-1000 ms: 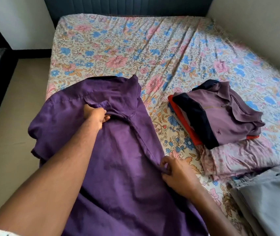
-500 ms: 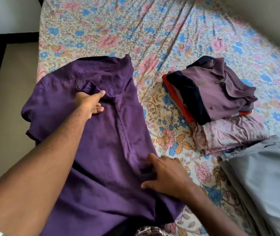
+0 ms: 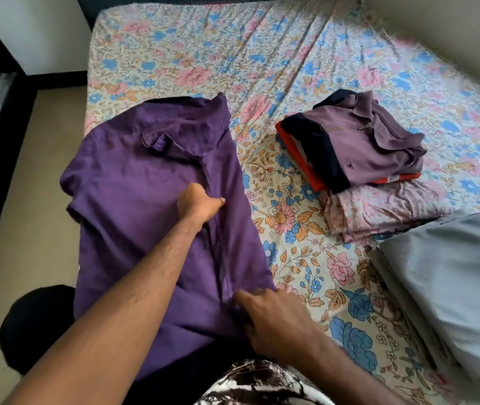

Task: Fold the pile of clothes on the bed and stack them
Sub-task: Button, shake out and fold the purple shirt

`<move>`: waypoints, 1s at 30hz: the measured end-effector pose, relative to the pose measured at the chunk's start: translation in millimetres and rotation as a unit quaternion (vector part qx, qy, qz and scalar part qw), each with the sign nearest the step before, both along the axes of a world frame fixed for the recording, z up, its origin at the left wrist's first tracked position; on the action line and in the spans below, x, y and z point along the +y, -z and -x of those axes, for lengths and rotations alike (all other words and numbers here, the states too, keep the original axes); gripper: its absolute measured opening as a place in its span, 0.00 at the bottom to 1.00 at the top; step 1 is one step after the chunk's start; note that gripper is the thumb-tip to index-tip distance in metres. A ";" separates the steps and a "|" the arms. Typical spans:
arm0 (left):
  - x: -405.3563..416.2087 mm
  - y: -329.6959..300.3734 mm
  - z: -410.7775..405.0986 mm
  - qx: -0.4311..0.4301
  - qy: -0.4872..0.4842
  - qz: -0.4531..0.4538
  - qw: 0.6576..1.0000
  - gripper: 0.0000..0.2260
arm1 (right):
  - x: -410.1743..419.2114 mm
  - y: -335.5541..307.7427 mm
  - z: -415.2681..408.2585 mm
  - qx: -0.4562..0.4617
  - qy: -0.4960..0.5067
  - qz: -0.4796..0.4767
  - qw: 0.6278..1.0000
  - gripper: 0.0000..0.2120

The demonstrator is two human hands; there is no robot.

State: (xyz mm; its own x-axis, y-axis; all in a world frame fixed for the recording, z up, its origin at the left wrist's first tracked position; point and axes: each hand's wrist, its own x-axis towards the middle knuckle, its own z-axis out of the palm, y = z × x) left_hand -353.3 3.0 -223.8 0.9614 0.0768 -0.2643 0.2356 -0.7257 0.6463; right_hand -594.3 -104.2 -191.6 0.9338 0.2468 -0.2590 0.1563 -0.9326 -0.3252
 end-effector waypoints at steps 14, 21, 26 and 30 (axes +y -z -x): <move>111.8 -0.1 51.2 -0.007 -0.115 0.155 0.981 0.13 | 53.9 -0.3 -125.2 -0.070 -0.026 -0.099 0.992 0.10; 220.0 -6.9 22.9 -0.052 -0.214 0.025 0.975 0.16 | 159.1 -31.1 -241.3 -0.091 -0.123 -0.042 0.987 0.16; 248.8 21.0 26.9 -0.007 -0.237 0.063 0.969 0.21 | 259.5 -26.2 -301.8 -0.067 -0.163 0.033 0.984 0.19; 252.7 32.6 31.9 -0.010 -0.228 0.081 0.970 0.18 | 316.9 15.5 -337.6 -0.048 -0.168 0.148 0.973 0.37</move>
State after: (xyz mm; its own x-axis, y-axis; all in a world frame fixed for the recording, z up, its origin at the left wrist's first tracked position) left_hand -385.2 255.7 -256.4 0.8425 0.4537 -0.2905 0.4946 -0.4374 0.7511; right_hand -256.7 212.7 -207.1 0.8369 0.4696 -0.2813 0.4845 -0.8746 -0.0185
